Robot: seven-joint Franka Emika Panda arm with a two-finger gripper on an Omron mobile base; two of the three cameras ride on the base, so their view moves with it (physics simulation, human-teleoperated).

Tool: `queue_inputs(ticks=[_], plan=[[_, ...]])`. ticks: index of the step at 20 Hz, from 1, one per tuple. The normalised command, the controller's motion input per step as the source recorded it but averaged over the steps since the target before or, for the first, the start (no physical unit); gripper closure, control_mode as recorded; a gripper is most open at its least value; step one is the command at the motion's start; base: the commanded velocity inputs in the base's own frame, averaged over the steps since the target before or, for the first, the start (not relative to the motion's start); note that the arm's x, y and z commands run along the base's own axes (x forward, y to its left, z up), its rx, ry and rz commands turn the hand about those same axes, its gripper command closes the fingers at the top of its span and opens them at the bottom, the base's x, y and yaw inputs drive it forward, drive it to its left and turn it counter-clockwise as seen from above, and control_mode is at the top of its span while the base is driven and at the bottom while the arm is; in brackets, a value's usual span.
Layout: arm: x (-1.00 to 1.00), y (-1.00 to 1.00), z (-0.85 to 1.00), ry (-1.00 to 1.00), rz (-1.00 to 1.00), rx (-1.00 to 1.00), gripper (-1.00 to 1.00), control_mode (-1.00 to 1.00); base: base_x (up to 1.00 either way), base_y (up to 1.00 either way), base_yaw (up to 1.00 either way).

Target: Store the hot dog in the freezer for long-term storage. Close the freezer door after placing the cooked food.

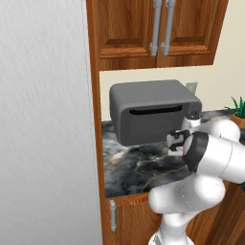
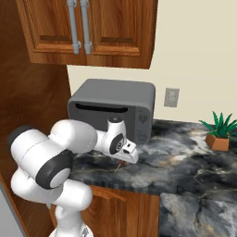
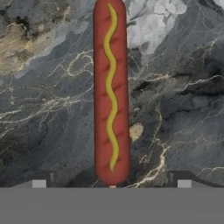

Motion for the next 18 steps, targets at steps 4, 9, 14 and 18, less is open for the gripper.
queue_inputs(ticks=[4, 9, 14, 18], plan=[[0.05, -0.02, -0.21, 0.0, 0.01, 0.0, -1.0, -1.0, 0.0, 0.0, 0.0], [0.22, -0.09, -0.01, 0.0, 0.07, 0.0, -1.0, -1.0, 0.0, 0.0, 0.0], [0.08, 0.0, -0.01, -0.01, 0.03, 0.0, -1.0, -1.0, 0.0, 0.0, 0.0], [0.0, 0.0, -0.02, 0.0, 0.0, 0.0, -1.0, -1.0, 0.0, 0.0, 0.0]])
